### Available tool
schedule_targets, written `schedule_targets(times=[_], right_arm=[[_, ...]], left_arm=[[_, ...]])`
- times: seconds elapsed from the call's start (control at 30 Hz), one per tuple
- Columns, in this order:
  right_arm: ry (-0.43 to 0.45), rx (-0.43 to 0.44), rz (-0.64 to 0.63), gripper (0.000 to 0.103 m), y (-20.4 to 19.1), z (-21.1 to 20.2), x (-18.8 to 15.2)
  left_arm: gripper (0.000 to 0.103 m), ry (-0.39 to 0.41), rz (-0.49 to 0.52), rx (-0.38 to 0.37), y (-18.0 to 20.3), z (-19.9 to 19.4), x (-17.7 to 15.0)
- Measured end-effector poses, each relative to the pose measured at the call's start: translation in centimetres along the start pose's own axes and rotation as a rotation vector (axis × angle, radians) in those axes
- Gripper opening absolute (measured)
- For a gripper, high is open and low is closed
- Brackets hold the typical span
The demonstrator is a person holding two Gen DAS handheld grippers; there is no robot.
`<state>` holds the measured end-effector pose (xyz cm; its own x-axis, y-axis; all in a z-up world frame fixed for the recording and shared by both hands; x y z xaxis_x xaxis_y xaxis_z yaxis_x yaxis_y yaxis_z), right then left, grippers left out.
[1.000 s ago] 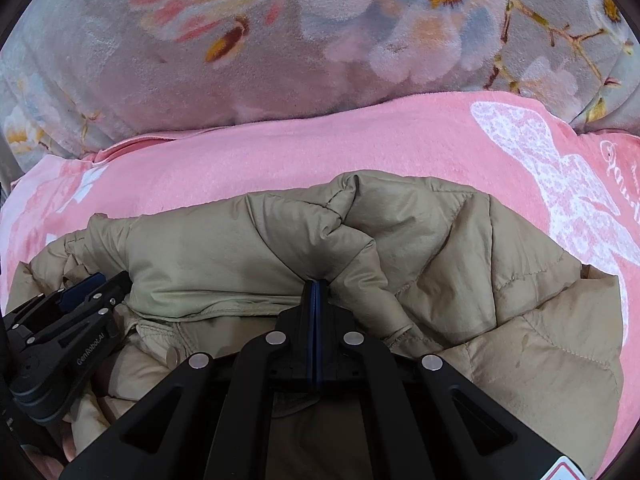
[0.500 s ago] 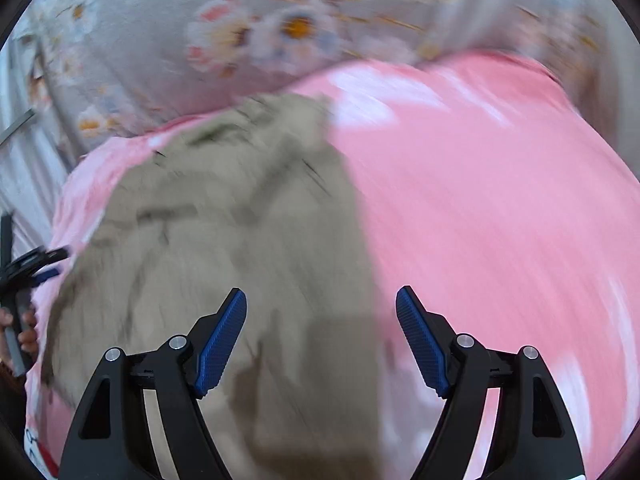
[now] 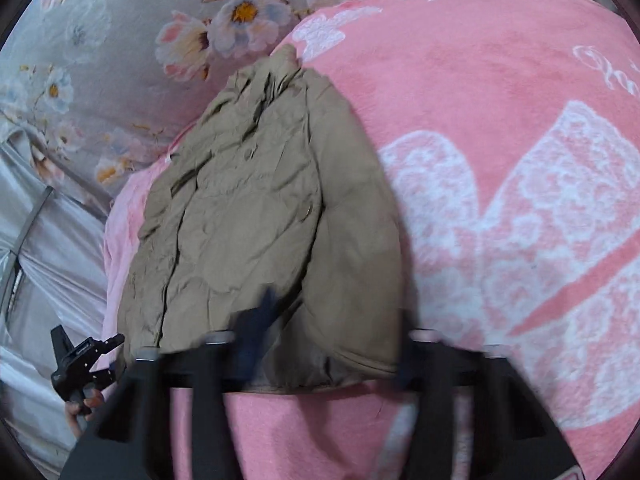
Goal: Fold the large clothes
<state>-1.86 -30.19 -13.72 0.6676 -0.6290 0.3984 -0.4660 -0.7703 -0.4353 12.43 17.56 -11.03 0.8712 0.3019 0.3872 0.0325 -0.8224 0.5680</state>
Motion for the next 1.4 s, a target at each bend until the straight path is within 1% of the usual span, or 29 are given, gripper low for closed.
schedule_targets(times=[0.03,0.07,0.1,0.13,0.23,0.3,0.33,0.4,0.47,0.53,0.6,0.67,0.73,0.8,0.87,0.9,1.0,1.03,1.07,1.1,1.17,1.23,1.27,1.33,1.4], right_arm=[[0.003,-0.015,0.002,0.012,0.1,-0.3,-0.3],[0.021,-0.017,0.004,0.009,0.0,-0.8,-0.4],[0.035,-0.004,0.001,0.008,-0.1,-1.4,-0.4],[0.067,0.012,-0.003,0.006,-0.3,-2.6,-0.4],[0.15,0.059,-0.039,0.004,-1.1,-6.8,-0.5],[0.205,0.066,-0.088,0.004,-1.8,-9.9,-0.9],[0.251,0.068,-0.129,0.004,-2.3,-12.4,-1.5],[0.302,0.068,-0.173,0.004,-2.7,-15.6,-2.2],[0.364,0.078,-0.214,0.004,-3.2,-19.8,-3.1],[0.433,0.095,-0.242,0.004,-3.9,-24.0,-3.5],[0.506,0.107,-0.263,0.004,-4.5,-27.5,-3.4],[0.582,0.126,-0.255,0.004,-5.2,-30.3,-2.3],[0.619,0.144,-0.242,0.004,-5.7,-31.2,-0.8],[0.638,0.127,-0.241,0.004,-6.5,-30.1,1.2],[0.608,0.086,-0.222,0.004,-7.3,-26.5,4.3],[0.593,0.078,-0.21,0.004,-7.4,-25.5,5.1],[0.525,0.031,-0.144,0.004,-7.9,-20.2,8.9],[0.506,-0.004,-0.13,0.004,-8.3,-18.2,10.5],[0.497,-0.023,-0.127,0.004,-8.5,-17.2,11.1],[0.477,-0.048,-0.121,0.004,-8.9,-15.3,12.4],[0.446,-0.078,-0.108,0.004,-9.3,-12.9,13.6],[0.396,-0.112,-0.085,0.004,-9.0,-9.4,14.9],[0.378,-0.12,-0.076,0.004,-8.8,-8.3,15.2],[0.338,-0.119,-0.042,0.004,-8.3,-5.5,15.8],[0.295,-0.107,-0.011,0.004,-7.6,-3.3,16.0]], left_arm=[[0.018,-0.008,0.011,-0.008,0.3,-0.1,-0.3],[0.01,-0.006,0.015,-0.025,0.6,-0.4,-0.6],[0.007,0.001,0.023,-0.03,1.0,-0.7,-0.6],[0.004,0.02,0.043,-0.032,1.5,-1.6,-0.8],[0.002,0.064,0.089,-0.044,2.8,-4.5,-1.3],[0.002,0.104,0.112,-0.08,3.8,-7.6,-2.0],[0.002,0.118,0.121,-0.097,4.0,-8.8,-2.3],[0.002,0.156,0.149,-0.133,4.7,-12.6,-3.5],[0.002,0.18,0.174,-0.16,5.3,-15.5,-4.4],[0.002,0.22,0.206,-0.187,6.5,-19.5,-5.5],[0.002,0.268,0.234,-0.215,7.9,-22.7,-5.7],[0.002,0.324,0.26,-0.221,9.3,-25.0,-5.3],[0.002,0.366,0.268,-0.22,10.2,-26.2,-4.2],[0.003,0.385,0.275,-0.193,11.1,-25.6,-2.3],[0.003,0.372,0.279,-0.154,11.6,-23.8,-0.6],[0.004,0.362,0.272,-0.125,11.6,-22.6,0.4],[0.005,0.325,0.269,0.0,11.6,-17.0,4.1],[0.005,0.317,0.276,0.036,11.6,-15.5,5.0],[0.005,0.312,0.275,0.064,11.6,-14.1,6.0],[0.005,0.303,0.276,0.09,11.5,-12.5,7.0],[0.005,0.274,0.278,0.152,11.3,-8.8,9.0],[0.005,0.243,0.275,0.202,10.7,-5.6,10.2],[0.005,0.226,0.273,0.222,10.2,-4.1,10.6],[0.005,0.189,0.261,0.267,9.2,-0.9,11.4],[0.005,0.152,0.253,0.298,8.3,1.4,11.6]])
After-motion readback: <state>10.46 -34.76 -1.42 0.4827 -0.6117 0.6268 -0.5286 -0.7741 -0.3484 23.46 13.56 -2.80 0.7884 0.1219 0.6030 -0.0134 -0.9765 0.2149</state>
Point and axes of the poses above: each gripper's, at about its wrist camera, not at the fingertips, and z roughly the way its jaws point, y to its right, x to its top, the point moved 5 cm from there along z, roughly the way its jaws point, and after that the axes turned 10 degrees about -x, right-handed, at the moved point
